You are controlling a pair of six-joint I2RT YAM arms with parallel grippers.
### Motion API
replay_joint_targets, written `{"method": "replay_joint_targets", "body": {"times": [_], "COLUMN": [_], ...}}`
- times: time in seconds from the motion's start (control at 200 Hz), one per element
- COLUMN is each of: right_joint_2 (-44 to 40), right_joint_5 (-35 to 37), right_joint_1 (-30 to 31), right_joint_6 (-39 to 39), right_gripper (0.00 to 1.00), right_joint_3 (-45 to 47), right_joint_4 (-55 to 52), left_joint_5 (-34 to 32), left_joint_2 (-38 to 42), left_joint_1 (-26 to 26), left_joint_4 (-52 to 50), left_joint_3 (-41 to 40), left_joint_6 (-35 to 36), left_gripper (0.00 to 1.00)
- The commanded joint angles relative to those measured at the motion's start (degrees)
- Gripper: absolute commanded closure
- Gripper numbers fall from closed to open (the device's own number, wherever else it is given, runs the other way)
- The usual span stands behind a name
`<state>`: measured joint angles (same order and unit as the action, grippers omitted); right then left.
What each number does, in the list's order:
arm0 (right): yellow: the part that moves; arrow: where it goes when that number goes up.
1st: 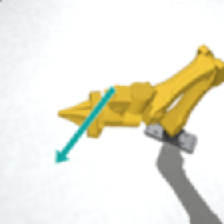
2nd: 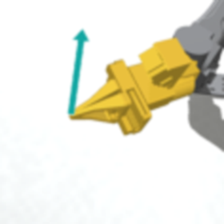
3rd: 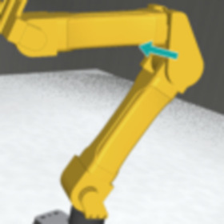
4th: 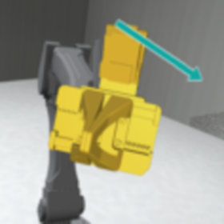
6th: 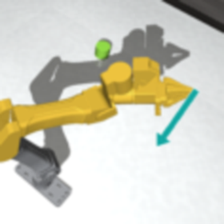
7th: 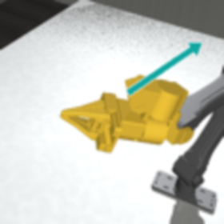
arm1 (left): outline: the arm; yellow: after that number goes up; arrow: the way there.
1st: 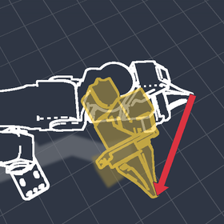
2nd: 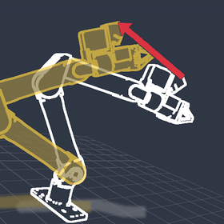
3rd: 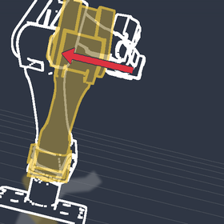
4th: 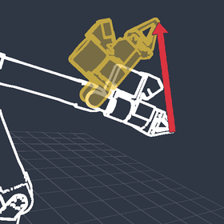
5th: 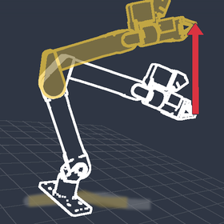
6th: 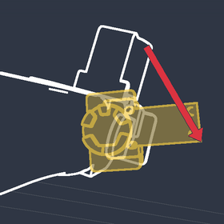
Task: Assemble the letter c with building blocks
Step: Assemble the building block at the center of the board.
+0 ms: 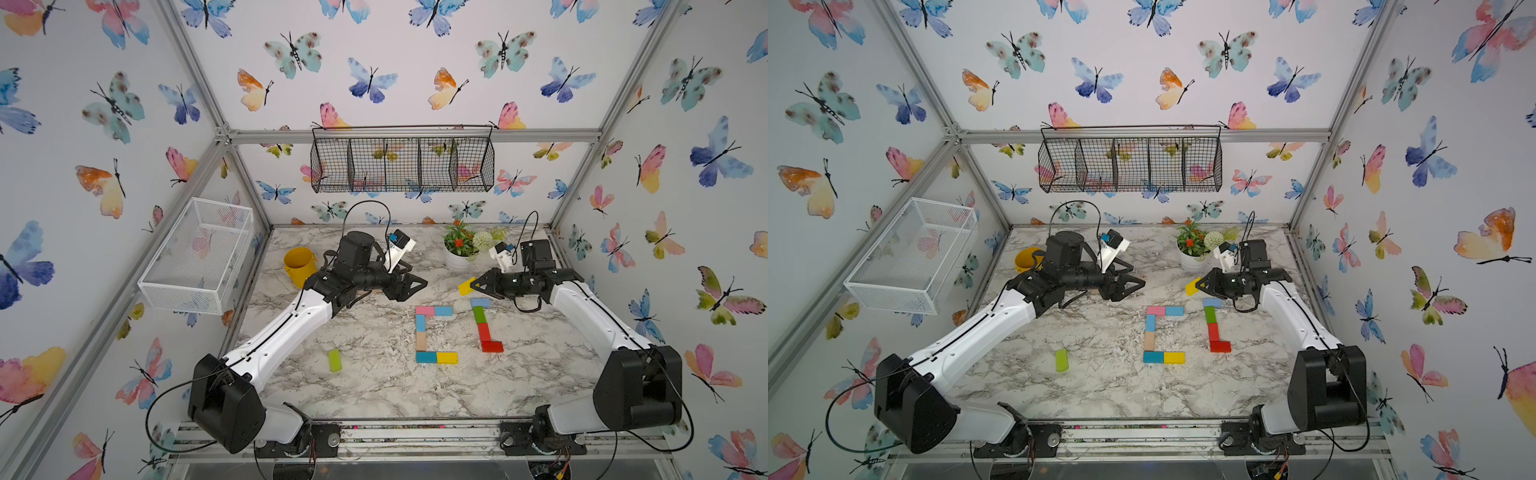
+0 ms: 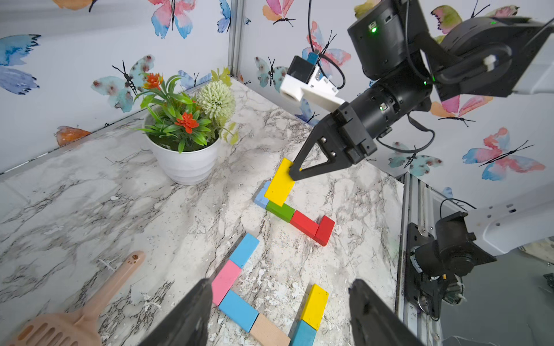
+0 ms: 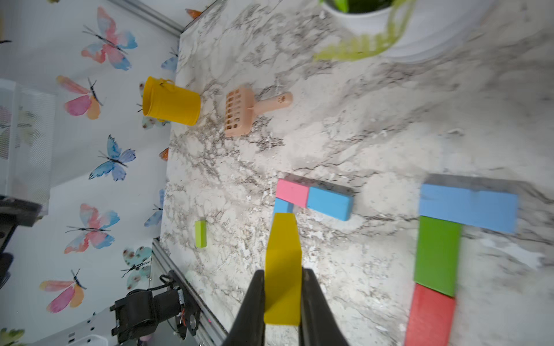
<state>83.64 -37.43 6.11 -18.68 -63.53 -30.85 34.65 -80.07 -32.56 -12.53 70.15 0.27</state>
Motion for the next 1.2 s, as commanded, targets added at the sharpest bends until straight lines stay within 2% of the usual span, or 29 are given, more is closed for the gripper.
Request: {"method": "replay_joint_targets", "body": {"times": [0.0, 0.215, 0.551, 0.836, 1.021, 1.191], "right_joint_2": [1.19, 5.54, 11.91, 14.72, 16.45, 17.36], "right_joint_5": [2.53, 3.48, -2.88, -5.75, -8.92, -8.62], "right_joint_1": [-4.55, -11.39, -18.31, -19.97, -20.63, -20.79], "right_joint_6": [4.88, 9.46, 13.51, 18.26, 18.55, 18.24], "right_gripper": [0.95, 0.97, 0.97, 0.95, 0.92, 0.92], "right_joint_3": [-0.87, -2.26, -2.25, -1.40, 0.87, 2.09], "right_joint_4": [-3.86, -5.79, -1.67, -0.16, 3.64, 5.91], "left_joint_5": [0.97, 4.77, 7.08, 7.97, 8.39, 8.71], "left_joint_2": [0.27, -1.57, -1.83, -1.53, -1.69, -1.76], "left_joint_1": [1.12, 2.19, 3.11, 3.20, 3.46, 3.64], "left_joint_4": [1.81, 1.90, 3.04, 3.27, 4.07, 4.27], "left_joint_3": [-0.34, 0.51, -0.28, -0.54, -1.04, -1.07], "left_joint_6": [-4.13, -6.18, -5.84, -5.79, -5.91, -6.04], "left_gripper": [0.27, 0.27, 0.26, 0.25, 0.25, 0.25]}}
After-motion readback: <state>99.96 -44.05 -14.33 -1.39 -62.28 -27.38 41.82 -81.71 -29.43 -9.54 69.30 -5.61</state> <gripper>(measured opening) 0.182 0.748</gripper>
